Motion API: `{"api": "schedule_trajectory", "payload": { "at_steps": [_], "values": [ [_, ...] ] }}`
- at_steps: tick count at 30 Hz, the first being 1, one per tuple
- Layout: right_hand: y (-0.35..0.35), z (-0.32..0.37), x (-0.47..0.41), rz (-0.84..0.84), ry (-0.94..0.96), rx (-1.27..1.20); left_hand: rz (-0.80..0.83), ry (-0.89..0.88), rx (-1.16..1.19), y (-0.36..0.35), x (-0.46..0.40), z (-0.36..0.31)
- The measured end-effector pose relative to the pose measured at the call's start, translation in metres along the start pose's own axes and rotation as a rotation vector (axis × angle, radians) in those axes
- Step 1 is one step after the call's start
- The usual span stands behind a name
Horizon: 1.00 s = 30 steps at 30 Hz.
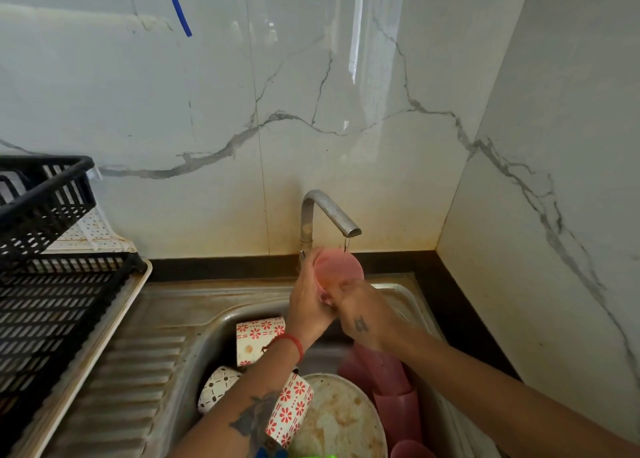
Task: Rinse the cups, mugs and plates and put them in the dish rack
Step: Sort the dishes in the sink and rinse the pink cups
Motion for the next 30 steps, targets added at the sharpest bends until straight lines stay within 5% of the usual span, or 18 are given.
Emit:
{"api": "schedule_trajectory", "payload": {
  "at_steps": [3,6,10,14,19,26,28,30],
  "values": [
    [0.005,-0.008,0.01,0.017,0.17,0.152,0.1,-0.073,-0.114,0.001,-0.001,0.003],
    [0.008,-0.019,0.01,-0.026,0.108,0.242,0.127,-0.067,-0.125,0.002,-0.002,0.001],
    [0.0,0.004,0.015,-0.016,0.038,-0.215,0.217,-0.16,-0.192,0.004,-0.002,-0.003],
    [0.012,-0.013,0.025,-0.078,0.306,0.29,0.282,-0.188,-0.216,0.015,-0.001,-0.001],
    [0.022,-0.001,0.011,-0.129,0.137,0.113,0.006,-0.003,0.04,0.003,0.0,-0.004],
    [0.035,-0.021,0.005,0.051,-0.02,-0.286,0.165,-0.081,-0.065,0.0,-0.001,0.003],
    [0.046,-0.022,-0.01,-0.009,-0.024,-0.275,0.15,-0.094,-0.042,-0.002,-0.002,-0.002],
    [0.039,-0.023,-0.023,0.126,-0.1,-0.241,0.149,-0.126,-0.036,-0.006,-0.003,-0.01]
  ]
}}
Point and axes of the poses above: each hand's wrist, its own x-axis away from the middle knuckle, its own y-axis out of the back of the hand, z = x × y, the point moved 5 cm from there along -x, towards the middle knuckle, and after that the axes turned 5 degrees about -y, right-handed, at the moved point
